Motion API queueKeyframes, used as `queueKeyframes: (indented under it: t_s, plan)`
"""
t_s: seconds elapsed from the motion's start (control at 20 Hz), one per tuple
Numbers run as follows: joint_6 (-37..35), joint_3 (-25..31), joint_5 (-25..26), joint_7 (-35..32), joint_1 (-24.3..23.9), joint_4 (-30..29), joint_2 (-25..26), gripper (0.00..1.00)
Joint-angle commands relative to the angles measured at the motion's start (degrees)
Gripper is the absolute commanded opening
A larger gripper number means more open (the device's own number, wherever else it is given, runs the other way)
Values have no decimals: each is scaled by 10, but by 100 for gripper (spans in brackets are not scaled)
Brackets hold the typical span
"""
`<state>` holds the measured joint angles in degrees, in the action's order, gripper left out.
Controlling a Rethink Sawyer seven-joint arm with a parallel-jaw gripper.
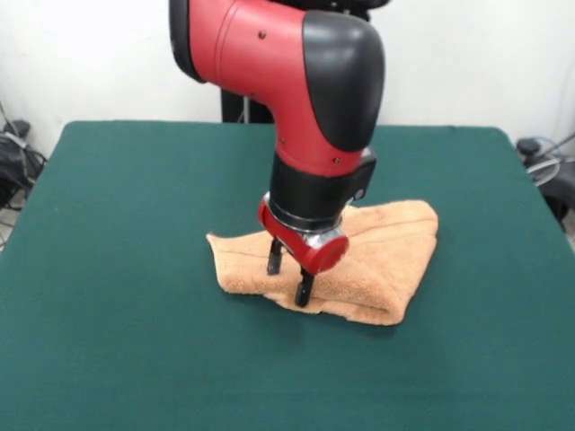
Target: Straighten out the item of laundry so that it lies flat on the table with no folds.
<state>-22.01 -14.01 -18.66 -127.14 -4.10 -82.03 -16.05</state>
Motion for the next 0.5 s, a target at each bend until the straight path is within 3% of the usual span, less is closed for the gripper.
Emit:
queueKeyframes:
  t_s: [0.05,0.3,0.35,0.5]
  plan:
    - [51,40,25,-43,5,33,48,100]
    - [87,57,34,-38,-9,18,49,100]
    - [91,60,35,-37,-11,13,47,0]
    - [83,71,36,-27,-22,9,41,0]
